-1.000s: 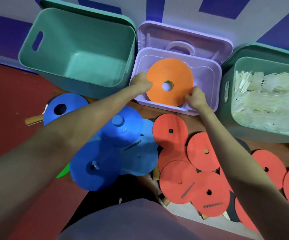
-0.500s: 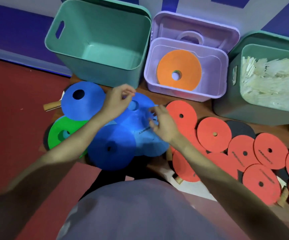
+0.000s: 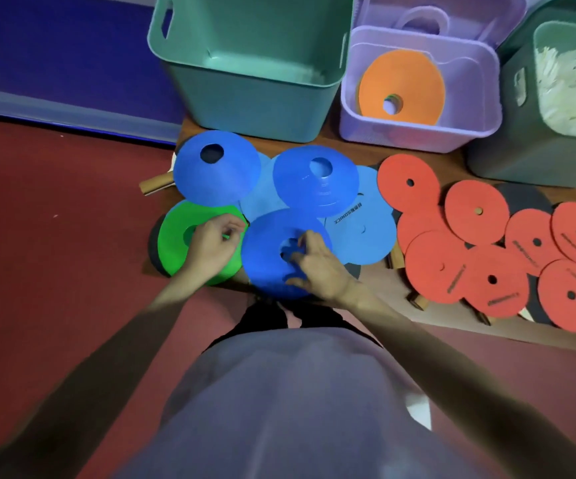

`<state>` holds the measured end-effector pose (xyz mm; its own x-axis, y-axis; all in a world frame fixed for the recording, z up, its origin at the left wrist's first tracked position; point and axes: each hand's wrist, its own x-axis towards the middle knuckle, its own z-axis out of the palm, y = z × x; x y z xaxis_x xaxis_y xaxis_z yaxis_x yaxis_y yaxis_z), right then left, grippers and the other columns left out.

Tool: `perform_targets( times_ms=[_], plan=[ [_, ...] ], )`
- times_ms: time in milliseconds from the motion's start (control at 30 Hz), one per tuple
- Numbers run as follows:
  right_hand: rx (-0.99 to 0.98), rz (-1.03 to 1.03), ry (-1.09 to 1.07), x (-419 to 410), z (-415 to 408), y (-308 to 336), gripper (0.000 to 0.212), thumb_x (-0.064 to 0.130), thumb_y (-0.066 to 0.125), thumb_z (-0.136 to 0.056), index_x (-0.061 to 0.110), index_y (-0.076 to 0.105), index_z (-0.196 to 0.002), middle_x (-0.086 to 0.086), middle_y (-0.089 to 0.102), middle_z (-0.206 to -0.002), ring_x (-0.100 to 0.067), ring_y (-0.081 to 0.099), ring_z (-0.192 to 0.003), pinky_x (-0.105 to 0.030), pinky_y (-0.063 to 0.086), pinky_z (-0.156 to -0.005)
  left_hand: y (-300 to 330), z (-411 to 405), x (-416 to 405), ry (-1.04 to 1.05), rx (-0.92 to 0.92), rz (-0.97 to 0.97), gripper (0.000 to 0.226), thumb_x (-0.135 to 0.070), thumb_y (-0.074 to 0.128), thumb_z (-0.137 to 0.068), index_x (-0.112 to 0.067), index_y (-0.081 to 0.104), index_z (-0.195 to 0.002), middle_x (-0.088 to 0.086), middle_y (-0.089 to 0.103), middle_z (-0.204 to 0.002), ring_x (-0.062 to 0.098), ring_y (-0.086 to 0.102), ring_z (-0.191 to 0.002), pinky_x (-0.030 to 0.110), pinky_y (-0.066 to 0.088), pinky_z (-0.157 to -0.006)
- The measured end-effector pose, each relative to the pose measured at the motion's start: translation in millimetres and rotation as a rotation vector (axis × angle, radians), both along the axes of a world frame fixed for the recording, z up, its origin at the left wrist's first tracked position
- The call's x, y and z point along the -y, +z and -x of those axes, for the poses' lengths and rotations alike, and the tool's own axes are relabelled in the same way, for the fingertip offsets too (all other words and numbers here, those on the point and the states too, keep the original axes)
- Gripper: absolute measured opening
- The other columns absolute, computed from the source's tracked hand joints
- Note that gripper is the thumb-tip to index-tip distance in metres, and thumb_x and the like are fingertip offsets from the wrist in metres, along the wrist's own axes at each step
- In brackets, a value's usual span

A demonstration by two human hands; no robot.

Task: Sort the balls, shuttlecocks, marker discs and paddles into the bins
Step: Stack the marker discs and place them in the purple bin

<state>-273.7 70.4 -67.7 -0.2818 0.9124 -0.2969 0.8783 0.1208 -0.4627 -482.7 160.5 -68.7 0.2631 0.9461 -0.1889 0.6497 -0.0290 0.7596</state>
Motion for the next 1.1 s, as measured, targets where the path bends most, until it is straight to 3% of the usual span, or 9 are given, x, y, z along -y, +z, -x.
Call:
perform_targets(
  times_ms=[100,233,367,533,667,767,867,1000,1100],
  plan=[
    [-0.027,-0.024,-0.117,-2,7,5,0.025,0.017,0.067,-0.086,-0.001,0.061,-0.103,-0.022,0.041,-0.11,-0.036,0.041,-0.105,-0.044,0.042,-0.088,2,15,-4,-0.007,0.042,0.031,0.016,0.004,0.059,-0.084,-0.008,0.068,-0.089,0.003,0.072,-0.09,0.016,0.067,-0.084,0.029,0.05,-0.083],
    [-0.208,-0.013,-0.433,-6,13,24,0.018,0.02,0.052,-0.096,0.006,0.049,-0.087,-0.012,0.036,-0.101,-0.023,0.034,-0.1,-0.028,0.031,-0.09,7,28,-17,0.047,0.115,0.083,0.017,0.001,0.061,-0.087,-0.016,0.064,-0.09,-0.001,0.07,-0.087,0.015,0.067,-0.084,0.029,0.05,-0.082],
    [-0.671,0.086,-0.865,-19,25,52,0.033,0.018,0.039,-0.1,0.015,0.032,-0.068,0.001,0.033,-0.082,-0.015,0.034,-0.079,-0.024,0.031,-0.074,11,32,-24,0.096,0.219,0.166,0.021,0.0,0.062,-0.087,-0.011,0.06,-0.105,0.001,0.066,-0.09,-0.006,0.061,-0.075,0.025,0.049,-0.076],
    [-1.263,0.337,-1.206,-28,36,57,0.029,0.019,0.049,-0.086,0.02,0.035,-0.061,0.004,0.039,-0.056,-0.013,0.034,-0.055,-0.023,0.032,-0.058,30,28,-24,0.177,0.403,0.373,0.047,-0.022,0.075,-0.078,-0.014,0.054,-0.119,0.001,0.063,-0.106,0.005,0.06,-0.09,0.019,0.046,-0.082],
    [-1.519,0.434,-1.113,-31,53,53,0.021,0.017,0.044,-0.086,0.018,0.041,-0.065,0.007,0.048,-0.053,-0.016,0.044,-0.064,-0.027,0.035,-0.068,42,29,-14,0.24,0.626,0.539,0.008,-0.014,0.063,-0.092,-0.014,0.067,-0.099,-0.005,0.071,-0.095,0.004,0.066,-0.086,0.021,0.051,-0.078],
    [-1.552,0.514,-1.105,-40,69,52,0.036,0.02,0.036,-0.096,0.017,0.047,-0.062,0.007,0.049,-0.052,-0.015,0.043,-0.063,-0.026,0.037,-0.067,42,38,-15,0.407,0.802,0.609,0.011,-0.009,0.059,-0.093,-0.007,0.067,-0.1,0.002,0.073,-0.095,0.014,0.069,-0.084,0.032,0.053,-0.084],
    [-1.524,0.54,-1.077,-47,84,55,0.038,0.023,0.047,-0.087,0.019,0.054,-0.05,0.006,0.052,-0.052,-0.015,0.045,-0.06,-0.024,0.038,-0.061,47,51,-14,0.396,0.953,0.728,0.019,-0.016,0.049,-0.099,-0.012,0.065,-0.107,0.004,0.073,-0.101,0.017,0.07,-0.091,0.033,0.054,-0.086],
    [-1.417,0.593,-1.095,-59,105,55,0.031,0.026,0.041,-0.099,0.018,0.061,-0.076,0.005,0.069,-0.07,-0.012,0.063,-0.061,-0.028,0.048,-0.065,47,72,-7,0.425,1.067,0.773,0.032,-0.026,0.041,-0.102,-0.014,0.059,-0.126,0.005,0.068,-0.12,0.02,0.065,-0.108,0.033,0.053,-0.091],
    [-1.259,0.541,-1.162,-69,115,38,0.016,0.02,0.048,-0.091,0.016,0.051,-0.076,-0.003,0.06,-0.076,-0.02,0.053,-0.068,-0.029,0.043,-0.067,43,92,-6,0.519,1.15,0.761,0.038,-0.031,0.037,-0.102,-0.016,0.063,-0.125,0.007,0.066,-0.123,0.021,0.063,-0.113,0.033,0.055,-0.089]
  ],
)
